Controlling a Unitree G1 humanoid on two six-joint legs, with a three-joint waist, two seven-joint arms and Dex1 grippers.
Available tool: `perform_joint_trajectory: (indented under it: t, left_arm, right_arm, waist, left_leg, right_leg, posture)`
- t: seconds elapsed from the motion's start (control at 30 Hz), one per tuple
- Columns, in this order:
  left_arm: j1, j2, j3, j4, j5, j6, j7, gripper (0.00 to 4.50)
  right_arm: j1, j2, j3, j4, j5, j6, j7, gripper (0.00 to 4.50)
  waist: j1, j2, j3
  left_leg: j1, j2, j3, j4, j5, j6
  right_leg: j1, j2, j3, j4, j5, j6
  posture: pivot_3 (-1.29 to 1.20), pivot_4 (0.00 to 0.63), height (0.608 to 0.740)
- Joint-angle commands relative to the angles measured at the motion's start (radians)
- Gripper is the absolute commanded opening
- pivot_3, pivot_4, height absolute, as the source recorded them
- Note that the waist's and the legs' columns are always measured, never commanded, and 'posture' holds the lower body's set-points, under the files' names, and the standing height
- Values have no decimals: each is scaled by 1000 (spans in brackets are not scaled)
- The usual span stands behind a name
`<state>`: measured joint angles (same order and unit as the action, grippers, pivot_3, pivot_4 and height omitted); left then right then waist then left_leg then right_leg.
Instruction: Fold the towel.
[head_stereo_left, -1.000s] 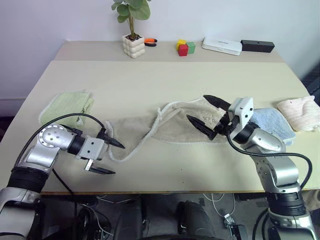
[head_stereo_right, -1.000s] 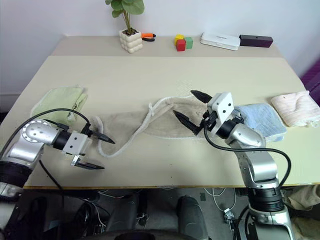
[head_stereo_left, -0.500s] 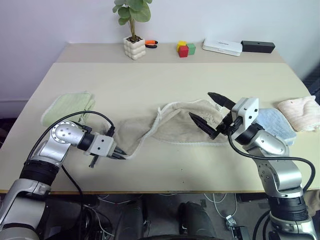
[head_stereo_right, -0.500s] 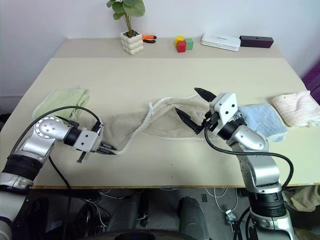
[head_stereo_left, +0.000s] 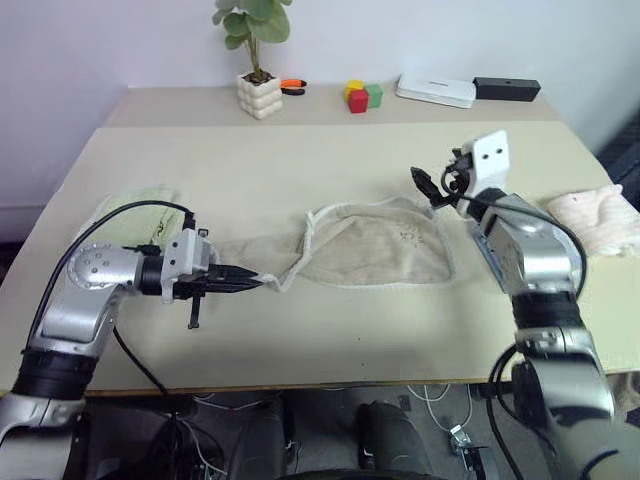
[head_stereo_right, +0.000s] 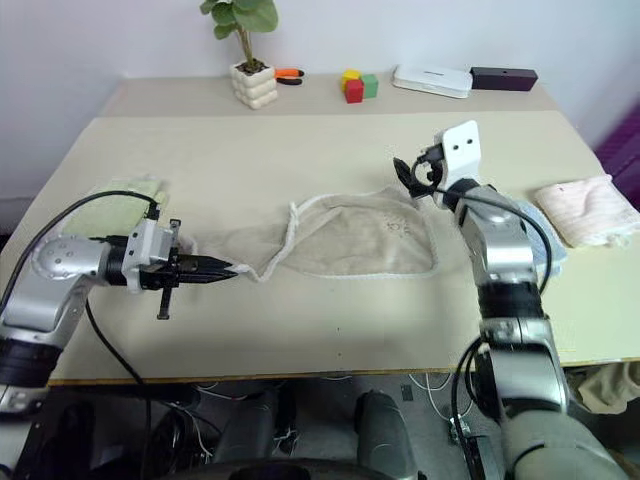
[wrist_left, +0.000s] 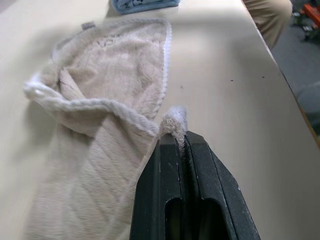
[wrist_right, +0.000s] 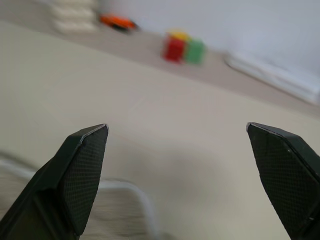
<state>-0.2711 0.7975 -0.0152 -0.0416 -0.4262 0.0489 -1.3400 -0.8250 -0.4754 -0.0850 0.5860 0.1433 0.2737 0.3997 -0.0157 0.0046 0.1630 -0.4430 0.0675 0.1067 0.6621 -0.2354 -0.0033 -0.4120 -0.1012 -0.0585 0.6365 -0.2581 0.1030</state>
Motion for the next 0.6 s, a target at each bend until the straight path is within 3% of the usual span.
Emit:
perform_joint_trajectory:
  t: [0.03, 0.2, 0.53, 0.6]
  left_arm:
    - [47, -21, 32, -89, -19, 24, 64, 43]
    - [99, -45, 34, -146, -9, 27, 111, 43]
    - [134, -44, 43, -139, 6, -6, 133, 43]
    - [134, -41, 40, -135, 8, -13, 130, 0]
  right_arm:
    - [-145, 27, 21, 237, -40, -18, 16, 4500]
    - [-280, 58, 16, 501, -51, -11, 74, 4500]
    - [-314, 102, 38, 646, -104, -48, 94, 4500]
    - [-315, 105, 48, 658, -124, -44, 92, 3982]
  waist:
    - [-2, 0, 0]
    - [-2, 1, 1]
    - [-4, 1, 1]
    - [-5, 1, 1]
  left_leg:
    - [0, 0, 0, 0, 0, 0]
    - [0, 0, 1, -2, 0, 0]
    - [0, 0, 2, -1, 0, -1]
    - [0, 0, 2, -1, 0, -1]
  right_leg:
    - [0, 0, 0, 0, 0, 0]
    - [-2, 0, 1, 0, 0, 0]
    - [-1, 0, 1, 0, 0, 0]
    - [-2, 0, 1, 0, 0, 0]
  posture:
    - [0, 150, 735]
    - [0, 150, 735]
    - [0, 150, 735]
    - [0, 150, 735]
